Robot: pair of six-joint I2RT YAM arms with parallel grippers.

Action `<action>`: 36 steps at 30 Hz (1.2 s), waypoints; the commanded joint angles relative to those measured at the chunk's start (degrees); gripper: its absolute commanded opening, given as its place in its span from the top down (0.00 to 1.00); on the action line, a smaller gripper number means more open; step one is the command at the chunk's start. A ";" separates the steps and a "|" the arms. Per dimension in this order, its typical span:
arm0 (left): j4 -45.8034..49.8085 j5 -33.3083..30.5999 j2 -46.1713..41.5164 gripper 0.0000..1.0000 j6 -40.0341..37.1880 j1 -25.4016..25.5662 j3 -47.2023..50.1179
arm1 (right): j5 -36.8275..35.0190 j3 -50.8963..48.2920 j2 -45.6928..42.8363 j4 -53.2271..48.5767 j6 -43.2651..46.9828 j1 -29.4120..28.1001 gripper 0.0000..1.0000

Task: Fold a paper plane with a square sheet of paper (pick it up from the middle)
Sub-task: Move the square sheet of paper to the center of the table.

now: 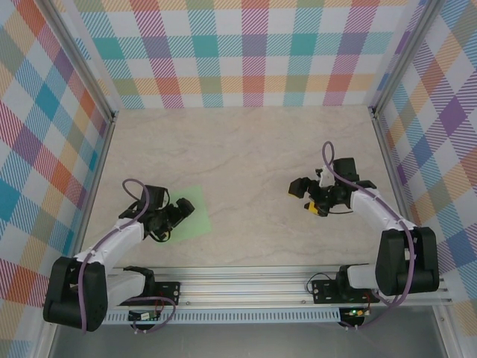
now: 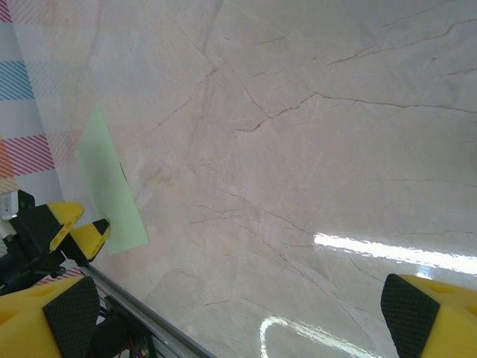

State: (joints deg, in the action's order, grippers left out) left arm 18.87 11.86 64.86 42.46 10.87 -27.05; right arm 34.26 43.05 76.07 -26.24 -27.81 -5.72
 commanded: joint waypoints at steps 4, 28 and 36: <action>-5.01 0.85 4.30 0.00 0.26 1.33 -0.04 | 1.42 1.80 2.58 -2.25 0.83 -1.66 0.00; -13.88 -1.05 21.12 0.00 4.44 16.73 -10.78 | -0.27 0.26 -0.55 -4.27 0.41 -2.29 0.00; -6.57 -14.27 4.89 0.00 6.42 17.39 -9.76 | 0.29 7.09 3.78 -0.64 -3.16 -8.07 0.00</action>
State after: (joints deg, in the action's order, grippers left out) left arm 7.25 4.60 77.08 47.83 28.38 -37.26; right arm 33.08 46.06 77.80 -29.41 -29.23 -10.92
